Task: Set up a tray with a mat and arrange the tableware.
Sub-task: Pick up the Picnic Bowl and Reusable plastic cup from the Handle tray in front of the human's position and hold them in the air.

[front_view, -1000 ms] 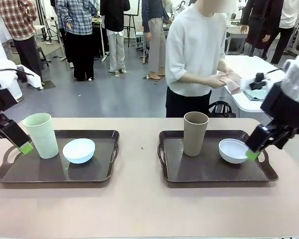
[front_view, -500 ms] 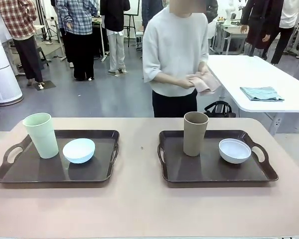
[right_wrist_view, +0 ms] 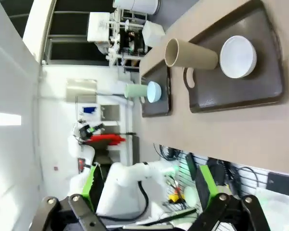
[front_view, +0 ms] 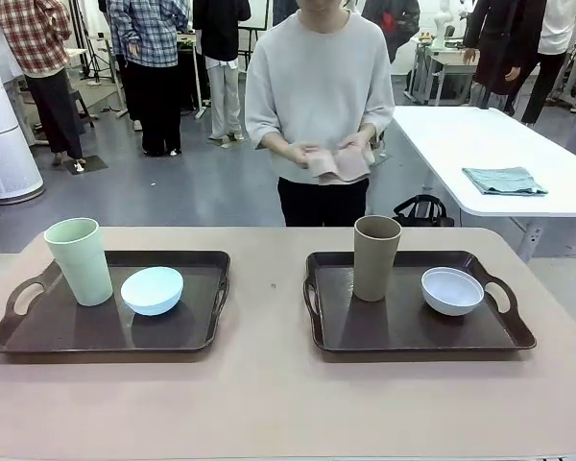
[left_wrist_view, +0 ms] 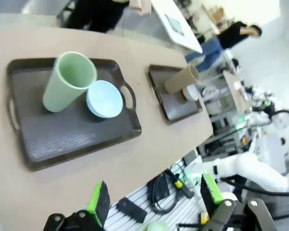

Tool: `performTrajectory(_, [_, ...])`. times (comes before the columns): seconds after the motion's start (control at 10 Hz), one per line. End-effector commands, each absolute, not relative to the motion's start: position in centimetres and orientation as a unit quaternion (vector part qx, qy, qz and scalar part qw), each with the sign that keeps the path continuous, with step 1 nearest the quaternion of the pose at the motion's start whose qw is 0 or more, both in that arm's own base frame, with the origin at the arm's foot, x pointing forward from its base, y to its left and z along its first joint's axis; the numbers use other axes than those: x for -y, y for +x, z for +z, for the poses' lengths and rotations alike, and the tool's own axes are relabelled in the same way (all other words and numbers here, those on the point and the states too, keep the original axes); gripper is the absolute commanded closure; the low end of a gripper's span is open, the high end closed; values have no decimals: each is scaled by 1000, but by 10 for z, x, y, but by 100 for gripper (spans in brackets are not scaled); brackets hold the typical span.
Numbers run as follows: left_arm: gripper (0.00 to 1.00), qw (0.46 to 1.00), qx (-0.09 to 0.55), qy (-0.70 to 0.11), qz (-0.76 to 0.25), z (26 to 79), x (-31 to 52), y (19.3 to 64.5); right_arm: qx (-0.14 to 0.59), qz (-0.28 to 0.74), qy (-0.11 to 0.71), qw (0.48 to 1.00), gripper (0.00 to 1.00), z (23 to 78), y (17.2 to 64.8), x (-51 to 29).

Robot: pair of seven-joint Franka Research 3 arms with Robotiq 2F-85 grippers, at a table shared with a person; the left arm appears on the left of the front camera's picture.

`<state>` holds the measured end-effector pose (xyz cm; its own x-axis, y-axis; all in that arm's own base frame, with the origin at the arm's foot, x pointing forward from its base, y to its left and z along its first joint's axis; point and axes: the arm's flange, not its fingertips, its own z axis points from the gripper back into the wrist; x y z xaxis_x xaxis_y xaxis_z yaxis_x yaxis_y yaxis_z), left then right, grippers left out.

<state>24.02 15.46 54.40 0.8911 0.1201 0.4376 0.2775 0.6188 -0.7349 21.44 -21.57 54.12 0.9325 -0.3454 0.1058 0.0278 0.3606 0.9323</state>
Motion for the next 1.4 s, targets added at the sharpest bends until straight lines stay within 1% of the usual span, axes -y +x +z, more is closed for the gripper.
performTrajectory(0.0, [0, 866, 231, -443, -13, 531, -182, 239, 125, -118, 557, 812, 0, 523, 217, 237])
performTrajectory(0.1, [0, 869, 228, -439, 6, 524, -195, 235, 104, -106, 544, 826, 0, 507, 217, 246])
performTrajectory(0.2, [0, 872, 225, -433, 28, 515, -208, 231, 87, -110, 542, 828, 0, 489, 217, 254])
performTrajectory(0.4, [0, 877, 221, -424, 53, 502, -223, 228, 81, -134, 549, 821, 0, 469, 216, 267])
performTrajectory(0.6, [0, 884, 217, -412, 49, 501, -229, 227, 84, -136, 547, 821, 0, 465, 212, 270])
performTrajectory(0.7, [0, 888, 224, -399, 40, 506, -226, 227, 89, -136, 540, 826, 0, 467, 212, 270])
performTrajectory(0.8, [0, 882, 214, -415, 64, 495, -226, 227, 82, -148, 551, 817, 0, 457, 216, 265])
performTrajectory(1.3, [0, 882, 214, -415, 64, 495, -226, 227, 82, -148, 551, 817, 0, 457, 216, 265])
